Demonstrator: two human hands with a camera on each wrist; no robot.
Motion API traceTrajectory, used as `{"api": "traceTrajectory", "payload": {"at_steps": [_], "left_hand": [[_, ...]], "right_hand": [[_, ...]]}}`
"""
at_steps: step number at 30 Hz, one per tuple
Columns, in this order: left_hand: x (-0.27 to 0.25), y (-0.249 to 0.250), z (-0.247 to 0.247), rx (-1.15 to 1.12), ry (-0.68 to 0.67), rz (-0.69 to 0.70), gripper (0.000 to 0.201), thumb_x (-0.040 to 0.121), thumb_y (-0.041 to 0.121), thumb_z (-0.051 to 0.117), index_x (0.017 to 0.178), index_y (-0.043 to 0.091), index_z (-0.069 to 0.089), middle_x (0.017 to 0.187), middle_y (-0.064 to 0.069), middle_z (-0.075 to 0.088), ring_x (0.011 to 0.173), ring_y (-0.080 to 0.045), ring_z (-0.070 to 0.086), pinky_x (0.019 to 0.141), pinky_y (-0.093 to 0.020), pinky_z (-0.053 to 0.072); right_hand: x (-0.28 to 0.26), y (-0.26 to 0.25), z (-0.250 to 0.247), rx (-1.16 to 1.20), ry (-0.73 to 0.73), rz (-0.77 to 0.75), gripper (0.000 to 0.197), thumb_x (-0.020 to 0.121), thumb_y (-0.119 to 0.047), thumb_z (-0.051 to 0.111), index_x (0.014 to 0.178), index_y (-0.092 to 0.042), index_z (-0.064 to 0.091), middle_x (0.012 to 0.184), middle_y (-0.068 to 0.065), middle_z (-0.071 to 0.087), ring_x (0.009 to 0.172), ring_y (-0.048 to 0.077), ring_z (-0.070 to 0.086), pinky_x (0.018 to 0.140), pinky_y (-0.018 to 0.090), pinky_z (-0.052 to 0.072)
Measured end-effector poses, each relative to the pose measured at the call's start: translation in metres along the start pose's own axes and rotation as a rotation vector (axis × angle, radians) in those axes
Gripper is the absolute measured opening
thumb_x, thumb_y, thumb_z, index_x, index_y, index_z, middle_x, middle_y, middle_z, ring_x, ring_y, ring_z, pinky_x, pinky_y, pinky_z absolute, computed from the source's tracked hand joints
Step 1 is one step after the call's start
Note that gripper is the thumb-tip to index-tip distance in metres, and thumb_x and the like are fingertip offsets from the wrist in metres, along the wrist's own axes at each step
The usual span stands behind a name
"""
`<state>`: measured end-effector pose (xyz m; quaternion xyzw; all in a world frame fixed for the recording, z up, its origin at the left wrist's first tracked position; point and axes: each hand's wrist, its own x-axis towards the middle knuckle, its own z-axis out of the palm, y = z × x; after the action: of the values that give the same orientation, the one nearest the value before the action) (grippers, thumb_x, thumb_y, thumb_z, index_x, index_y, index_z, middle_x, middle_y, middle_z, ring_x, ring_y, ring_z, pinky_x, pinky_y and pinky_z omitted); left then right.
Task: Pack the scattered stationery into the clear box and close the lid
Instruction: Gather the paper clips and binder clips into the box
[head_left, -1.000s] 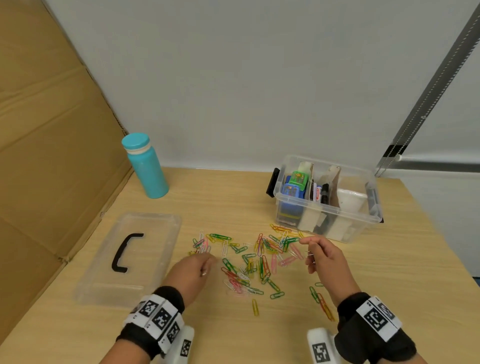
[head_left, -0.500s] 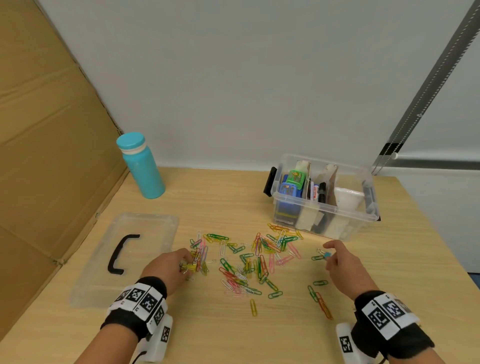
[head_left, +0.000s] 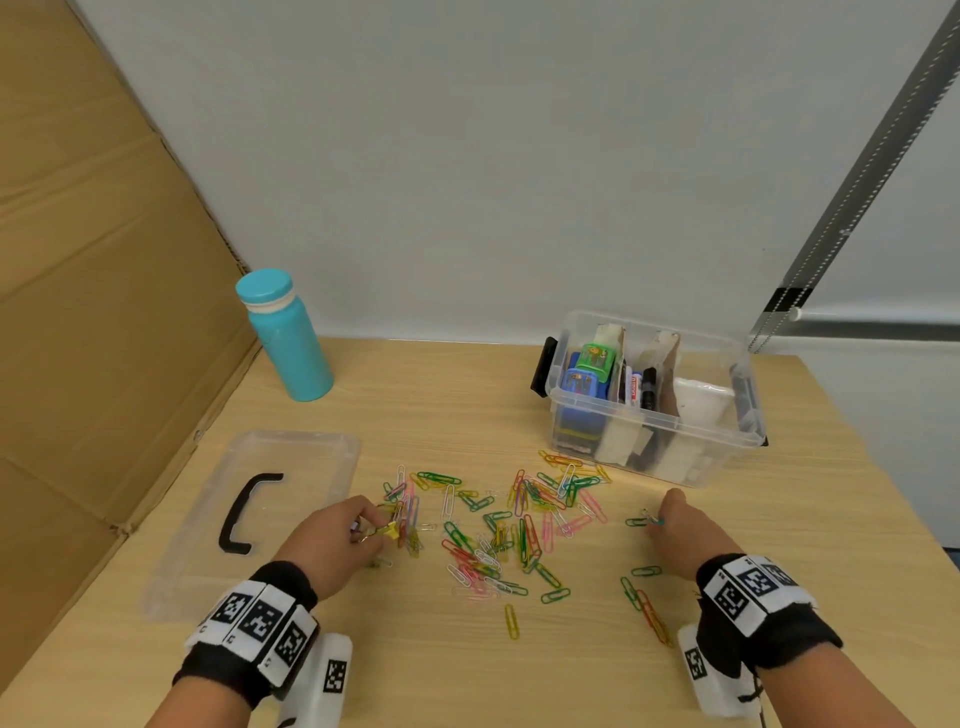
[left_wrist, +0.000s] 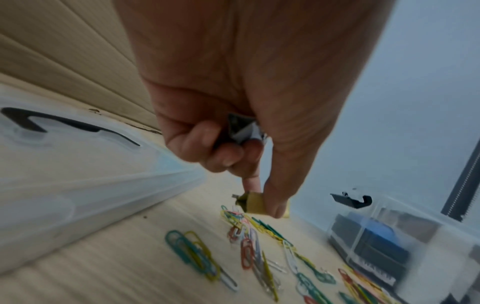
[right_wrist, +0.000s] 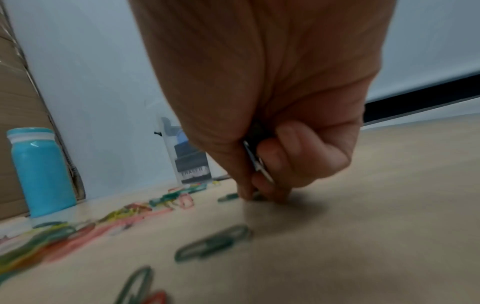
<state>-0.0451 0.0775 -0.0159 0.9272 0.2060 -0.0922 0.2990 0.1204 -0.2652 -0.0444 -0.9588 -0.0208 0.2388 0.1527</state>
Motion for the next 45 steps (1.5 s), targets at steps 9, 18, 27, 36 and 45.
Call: {"api": "traceTrajectory", "payload": {"at_steps": [9,18,27,36,45], "left_hand": [[0.007,0.004,0.004,-0.145,0.066,0.096,0.009,0.084,0.026,0.067,0.089,0.027,0.06,0.063,0.0,0.055,0.057,-0.013,0.047,0.061,-0.03,0.045],[0.013,0.018,0.018,-0.154,-0.005,0.178,0.009,0.086,0.029,0.065,0.09,0.029,0.057,0.09,0.01,0.062,0.08,-0.009,0.057,0.077,-0.026,0.048],[0.002,0.006,0.017,-0.195,-0.006,0.2,0.009,0.088,0.027,0.064,0.094,0.028,0.058,0.068,0.01,0.056,0.06,-0.002,0.05,0.063,-0.02,0.041],[0.019,0.113,0.006,-0.139,-0.011,0.422,0.014,0.091,0.031,0.059,0.103,0.03,0.055,0.068,0.01,0.047,0.058,-0.004,0.043,0.057,-0.016,0.035],[0.096,0.323,0.034,0.311,0.114,0.651,0.028,0.09,0.003,0.047,0.117,0.007,0.049,0.106,-0.013,0.063,0.097,-0.032,0.06,0.08,-0.041,0.05]], "right_hand": [[-0.059,-0.033,-0.1,0.219,0.1,-0.315,0.012,0.096,-0.034,0.049,0.099,-0.022,0.049,0.081,-0.001,0.058,0.069,0.013,0.054,0.059,0.026,0.041],[0.056,-0.03,-0.18,0.591,0.173,-0.012,0.014,0.095,-0.011,0.052,0.092,0.002,0.057,0.071,0.012,0.054,0.059,0.019,0.05,0.057,0.029,0.046],[0.051,-0.03,-0.16,0.398,0.363,-0.122,0.037,0.095,-0.013,0.043,0.13,-0.003,0.051,0.132,0.016,0.054,0.119,0.035,0.052,0.104,0.043,0.041],[0.026,0.022,-0.068,0.189,0.627,-0.275,0.055,0.099,-0.032,0.026,0.151,-0.019,0.014,0.157,0.008,0.017,0.141,0.027,0.026,0.111,0.043,0.029],[0.03,0.02,-0.051,0.26,0.819,-0.283,0.058,0.096,-0.037,0.015,0.151,-0.019,0.017,0.157,0.005,0.02,0.13,0.025,0.045,0.091,0.043,0.051]]}}
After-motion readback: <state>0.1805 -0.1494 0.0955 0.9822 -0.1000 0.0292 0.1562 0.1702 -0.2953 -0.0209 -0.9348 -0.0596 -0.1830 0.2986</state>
